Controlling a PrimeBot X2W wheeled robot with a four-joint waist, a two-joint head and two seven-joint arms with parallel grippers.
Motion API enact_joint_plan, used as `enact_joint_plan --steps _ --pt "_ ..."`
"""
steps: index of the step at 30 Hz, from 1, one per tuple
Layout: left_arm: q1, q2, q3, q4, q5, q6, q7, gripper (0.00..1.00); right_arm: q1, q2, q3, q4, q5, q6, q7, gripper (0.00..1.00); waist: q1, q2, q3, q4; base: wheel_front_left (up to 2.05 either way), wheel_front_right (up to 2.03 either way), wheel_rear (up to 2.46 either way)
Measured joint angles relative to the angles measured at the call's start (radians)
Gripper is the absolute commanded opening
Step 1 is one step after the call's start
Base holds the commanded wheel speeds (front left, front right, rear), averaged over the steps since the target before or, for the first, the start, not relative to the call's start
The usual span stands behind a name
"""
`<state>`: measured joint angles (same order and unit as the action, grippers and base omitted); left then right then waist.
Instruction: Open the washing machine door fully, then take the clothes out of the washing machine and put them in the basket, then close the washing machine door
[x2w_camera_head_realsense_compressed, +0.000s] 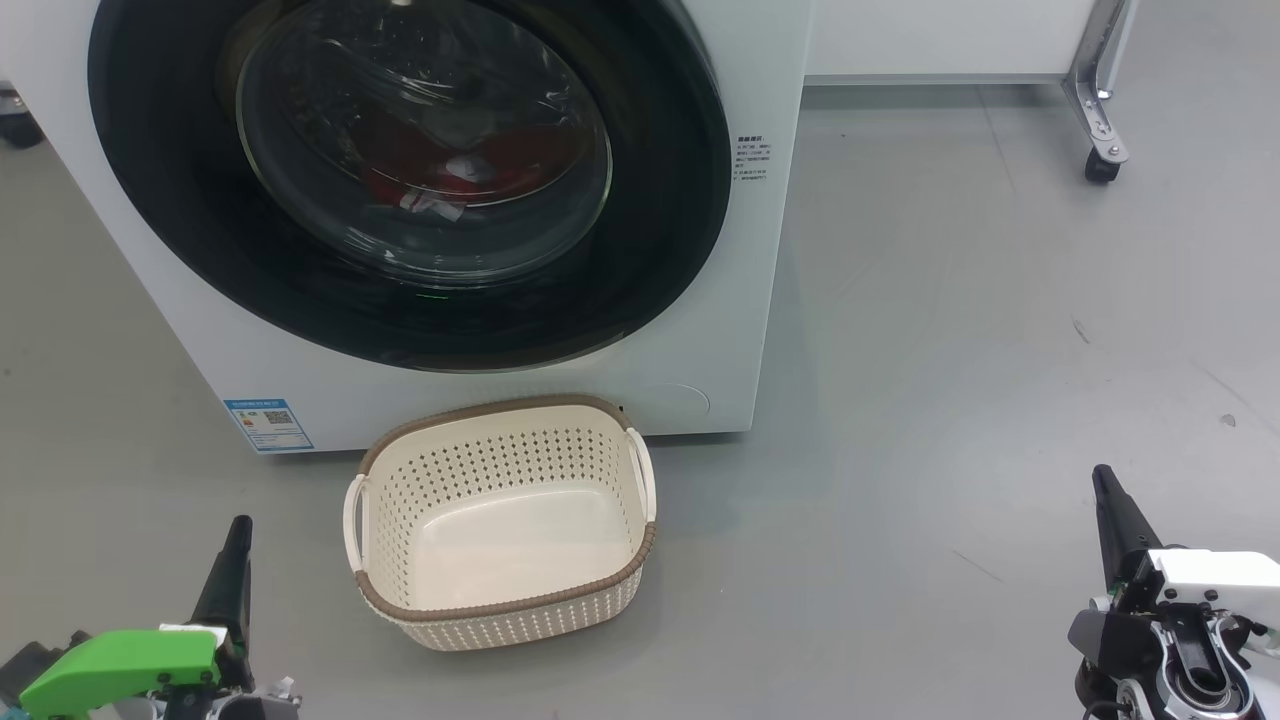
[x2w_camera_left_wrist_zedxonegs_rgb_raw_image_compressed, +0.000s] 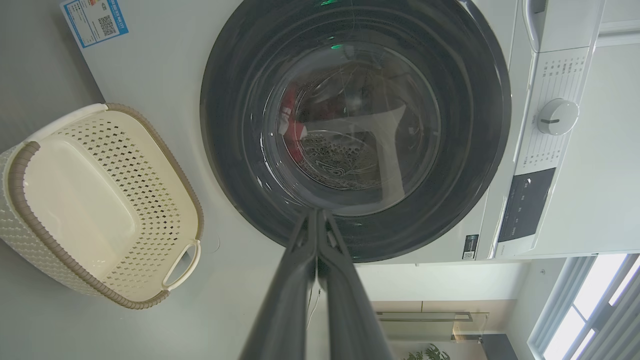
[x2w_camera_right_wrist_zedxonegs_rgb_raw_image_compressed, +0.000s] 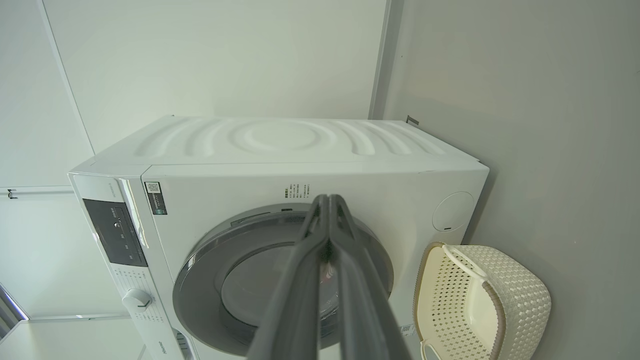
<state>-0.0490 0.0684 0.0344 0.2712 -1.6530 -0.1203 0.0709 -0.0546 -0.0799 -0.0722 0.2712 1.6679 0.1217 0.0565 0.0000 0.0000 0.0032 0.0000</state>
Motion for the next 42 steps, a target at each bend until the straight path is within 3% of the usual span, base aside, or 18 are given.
enact_joint_plan --steps 42 --pt "-0.001 -0.004 0.002 0.0 0.0 0.0 0.007 0.0 0.0 0.002 -0.005 0.0 -0.006 0.0 0.006 0.0 0.0 0.0 0.0 0.0 0.0 0.0 0.0"
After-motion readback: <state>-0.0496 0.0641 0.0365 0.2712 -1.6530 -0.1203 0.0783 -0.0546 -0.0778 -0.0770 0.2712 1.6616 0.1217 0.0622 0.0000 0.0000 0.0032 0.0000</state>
